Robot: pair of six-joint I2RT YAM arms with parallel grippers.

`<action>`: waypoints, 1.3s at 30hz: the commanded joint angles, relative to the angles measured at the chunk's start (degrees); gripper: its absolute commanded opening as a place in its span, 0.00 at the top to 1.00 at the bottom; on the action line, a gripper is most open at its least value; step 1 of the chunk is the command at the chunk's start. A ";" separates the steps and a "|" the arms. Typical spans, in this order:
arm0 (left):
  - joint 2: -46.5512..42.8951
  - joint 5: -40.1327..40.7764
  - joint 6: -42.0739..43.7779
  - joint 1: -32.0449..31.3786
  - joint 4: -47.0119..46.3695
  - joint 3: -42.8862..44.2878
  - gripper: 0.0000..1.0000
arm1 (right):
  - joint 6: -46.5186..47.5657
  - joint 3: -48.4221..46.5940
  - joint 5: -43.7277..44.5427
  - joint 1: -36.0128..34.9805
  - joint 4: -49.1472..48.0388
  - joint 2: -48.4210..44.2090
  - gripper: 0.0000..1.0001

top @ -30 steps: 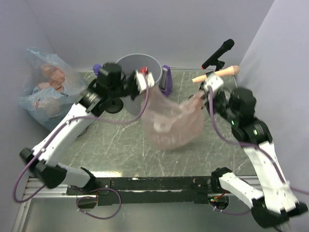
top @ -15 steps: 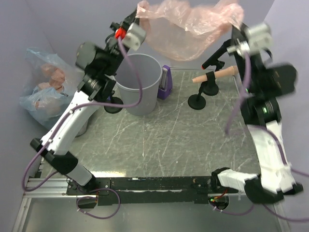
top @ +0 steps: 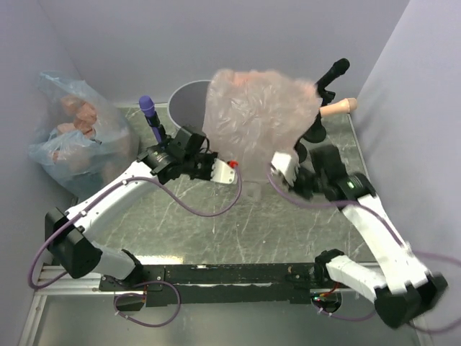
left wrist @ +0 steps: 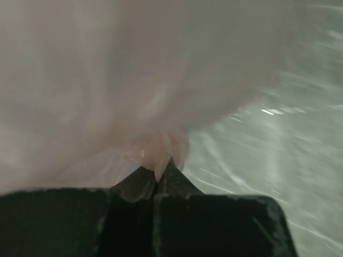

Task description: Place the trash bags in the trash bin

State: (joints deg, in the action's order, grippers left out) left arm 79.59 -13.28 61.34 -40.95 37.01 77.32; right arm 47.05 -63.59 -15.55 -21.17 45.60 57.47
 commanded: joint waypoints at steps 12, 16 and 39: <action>-7.18 -6.51 -29.85 -0.01 -6.51 8.01 0.99 | -15.57 -1.62 8.06 -0.10 -13.15 -16.62 1.00; 0.02 -0.98 -38.04 0.08 -8.10 16.08 0.99 | -16.81 -4.51 17.99 0.60 -21.06 -7.75 1.00; -0.48 4.24 -14.89 -3.08 -50.61 18.87 0.99 | -3.82 -20.20 10.71 2.36 -53.74 1.25 1.00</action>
State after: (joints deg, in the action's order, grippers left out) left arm 81.34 -2.79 37.04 -43.35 -17.34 107.18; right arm 38.52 -92.68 -5.50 -18.48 -12.43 60.66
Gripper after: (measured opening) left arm 0.013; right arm 0.004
